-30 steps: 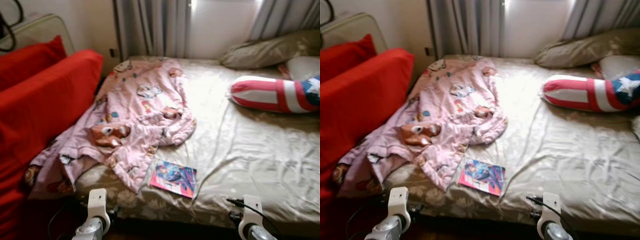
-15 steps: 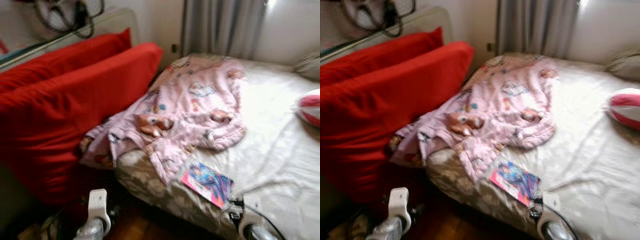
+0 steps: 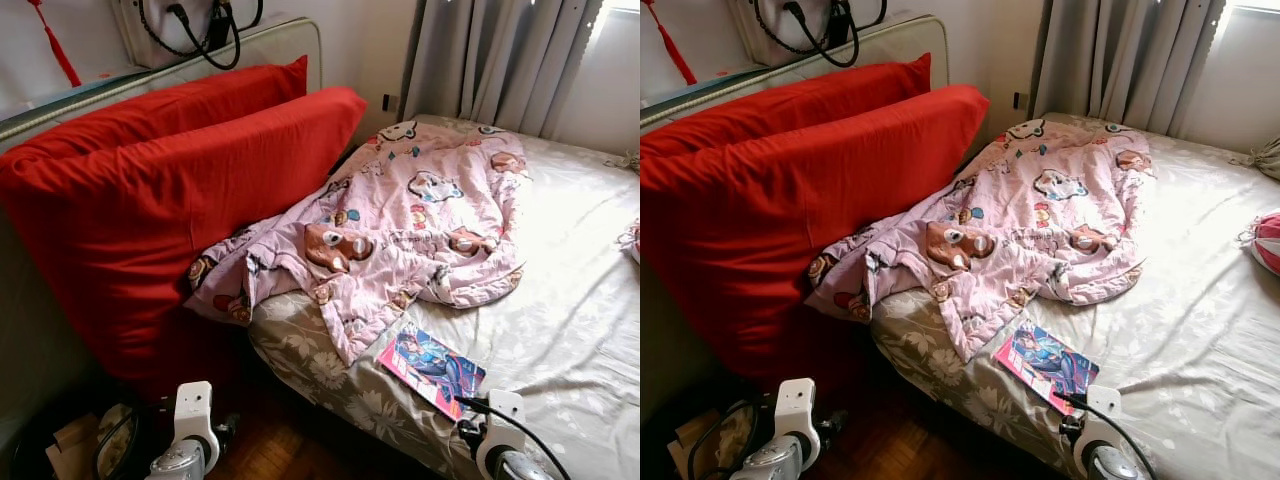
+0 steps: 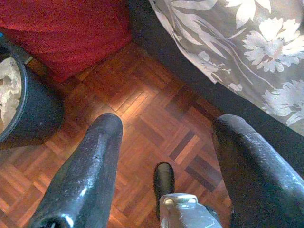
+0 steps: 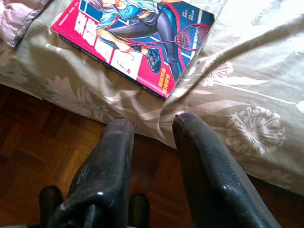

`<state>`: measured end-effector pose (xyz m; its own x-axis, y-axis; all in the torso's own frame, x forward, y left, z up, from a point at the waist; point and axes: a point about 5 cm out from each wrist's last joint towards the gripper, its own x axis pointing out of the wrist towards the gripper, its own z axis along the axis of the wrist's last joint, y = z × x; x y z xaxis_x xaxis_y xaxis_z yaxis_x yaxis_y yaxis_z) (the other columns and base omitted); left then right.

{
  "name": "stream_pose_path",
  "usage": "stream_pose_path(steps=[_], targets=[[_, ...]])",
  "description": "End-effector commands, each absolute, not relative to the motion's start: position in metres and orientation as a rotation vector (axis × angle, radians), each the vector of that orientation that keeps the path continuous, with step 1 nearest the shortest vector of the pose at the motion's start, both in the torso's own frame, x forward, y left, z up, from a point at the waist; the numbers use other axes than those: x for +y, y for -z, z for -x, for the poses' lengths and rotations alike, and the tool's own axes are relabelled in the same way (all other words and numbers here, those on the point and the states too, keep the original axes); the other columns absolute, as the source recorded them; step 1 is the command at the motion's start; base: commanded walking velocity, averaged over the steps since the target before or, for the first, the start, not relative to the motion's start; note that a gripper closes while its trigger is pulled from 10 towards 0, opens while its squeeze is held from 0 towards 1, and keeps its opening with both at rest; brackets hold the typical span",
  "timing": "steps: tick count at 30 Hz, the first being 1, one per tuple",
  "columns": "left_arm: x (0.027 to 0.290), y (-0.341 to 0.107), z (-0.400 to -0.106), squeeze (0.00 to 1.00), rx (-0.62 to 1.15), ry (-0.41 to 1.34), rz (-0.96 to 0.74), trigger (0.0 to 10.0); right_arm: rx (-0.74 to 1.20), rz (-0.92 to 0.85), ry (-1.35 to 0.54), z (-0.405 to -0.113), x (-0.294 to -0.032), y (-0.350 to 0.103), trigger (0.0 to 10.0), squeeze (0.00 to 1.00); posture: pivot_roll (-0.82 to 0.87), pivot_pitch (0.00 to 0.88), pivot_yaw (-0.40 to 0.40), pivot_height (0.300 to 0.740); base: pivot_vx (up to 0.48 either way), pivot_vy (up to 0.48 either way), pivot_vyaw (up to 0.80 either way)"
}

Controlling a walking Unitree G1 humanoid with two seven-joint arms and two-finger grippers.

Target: Clean up the room

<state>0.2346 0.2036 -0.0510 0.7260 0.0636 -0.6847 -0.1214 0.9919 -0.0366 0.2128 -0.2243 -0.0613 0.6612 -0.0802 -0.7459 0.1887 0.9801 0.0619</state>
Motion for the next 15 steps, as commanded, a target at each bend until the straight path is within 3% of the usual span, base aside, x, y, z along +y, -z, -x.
stream_pose_path(steps=[1,9,15], targets=[[0.2048,0.0510,-0.2347,0.00,0.757,-0.102,0.070,10.0,0.832,-0.144,0.154,-0.2128,-0.2245,0.0612,10.0,0.00,0.04,0.000,0.000,0.740,0.296,0.000,0.00],[0.2043,0.0508,-0.2351,0.00,0.758,-0.098,0.072,10.0,0.830,-0.130,0.133,-0.2140,-0.2244,0.0603,10.0,0.00,0.04,0.000,-0.001,0.740,0.302,0.000,0.00],[0.2044,0.0506,-0.2353,0.00,0.757,-0.101,0.073,10.0,0.828,-0.148,0.147,-0.2138,-0.2243,0.0605,10.0,0.00,0.05,0.000,-0.002,0.740,0.316,0.000,0.35]])
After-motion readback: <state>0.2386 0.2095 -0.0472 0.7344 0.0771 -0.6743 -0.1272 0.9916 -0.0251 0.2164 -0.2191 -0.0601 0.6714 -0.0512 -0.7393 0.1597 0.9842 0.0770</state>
